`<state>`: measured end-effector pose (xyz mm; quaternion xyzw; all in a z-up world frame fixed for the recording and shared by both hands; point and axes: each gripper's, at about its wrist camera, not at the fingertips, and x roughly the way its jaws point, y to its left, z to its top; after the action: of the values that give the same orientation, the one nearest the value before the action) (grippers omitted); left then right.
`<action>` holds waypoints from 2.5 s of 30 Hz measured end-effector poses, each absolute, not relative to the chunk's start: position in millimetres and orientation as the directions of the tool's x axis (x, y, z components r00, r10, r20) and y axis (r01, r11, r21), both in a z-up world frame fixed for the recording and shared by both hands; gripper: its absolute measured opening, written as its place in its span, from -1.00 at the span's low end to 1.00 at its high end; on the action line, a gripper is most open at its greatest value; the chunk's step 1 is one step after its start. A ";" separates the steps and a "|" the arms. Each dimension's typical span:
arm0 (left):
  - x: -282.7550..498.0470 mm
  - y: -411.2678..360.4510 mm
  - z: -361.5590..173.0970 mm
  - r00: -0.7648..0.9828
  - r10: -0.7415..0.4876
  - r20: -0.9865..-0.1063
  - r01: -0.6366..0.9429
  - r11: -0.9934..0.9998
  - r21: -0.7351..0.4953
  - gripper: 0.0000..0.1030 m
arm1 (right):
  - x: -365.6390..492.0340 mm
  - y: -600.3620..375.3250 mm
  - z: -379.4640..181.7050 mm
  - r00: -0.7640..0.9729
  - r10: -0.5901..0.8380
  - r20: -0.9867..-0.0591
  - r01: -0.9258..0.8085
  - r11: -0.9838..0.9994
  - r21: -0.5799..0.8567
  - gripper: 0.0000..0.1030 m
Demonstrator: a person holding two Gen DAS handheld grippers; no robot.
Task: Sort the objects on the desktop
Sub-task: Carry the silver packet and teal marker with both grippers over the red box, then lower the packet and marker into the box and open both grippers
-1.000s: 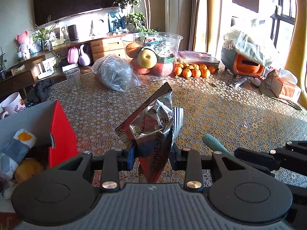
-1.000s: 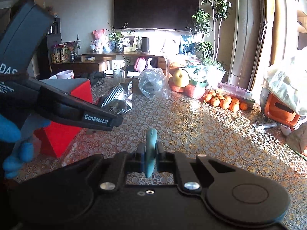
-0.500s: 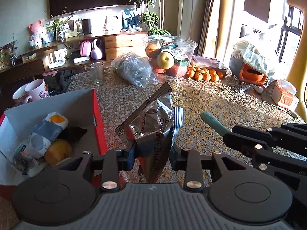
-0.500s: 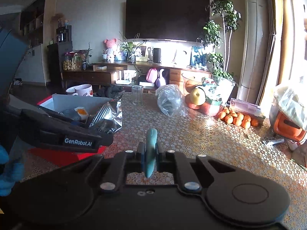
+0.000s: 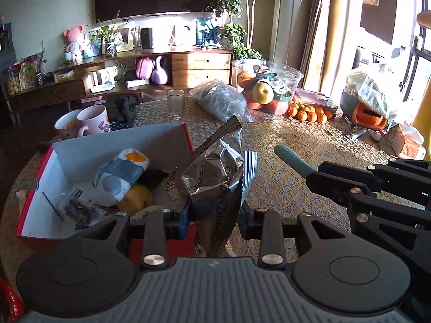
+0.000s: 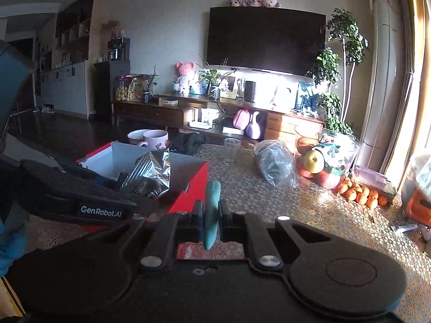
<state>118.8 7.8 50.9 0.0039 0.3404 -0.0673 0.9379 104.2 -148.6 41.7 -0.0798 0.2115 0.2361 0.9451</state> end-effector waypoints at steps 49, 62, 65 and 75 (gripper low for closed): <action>203.0 168.4 18.9 0.627 0.037 -0.778 -0.051 0.999 0.007 -0.35 | 184.8 -16.9 18.9 0.676 0.471 -0.567 -0.609 0.790 -0.071 -0.80; 242.4 177.8 -4.6 0.560 0.092 -0.823 -0.055 0.996 0.074 -0.34 | 219.2 -1.7 -3.7 0.626 0.420 -0.657 -0.587 0.808 -0.043 -0.80; 250.8 180.8 -7.4 0.550 0.094 -0.830 -0.057 0.996 0.076 -0.34 | 226.6 3.3 -9.9 0.614 0.401 -0.680 -0.582 0.812 -0.045 -0.80; 279.3 185.5 -20.4 0.489 0.117 -0.865 -0.037 0.993 0.113 -0.34 | 231.6 13.6 -23.1 0.585 0.381 -0.715 -0.599 0.798 -0.064 -0.80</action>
<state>279.3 185.5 -20.4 0.0396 0.5036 0.0445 0.8619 231.6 13.6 -23.1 -0.1510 0.3596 0.2793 0.8774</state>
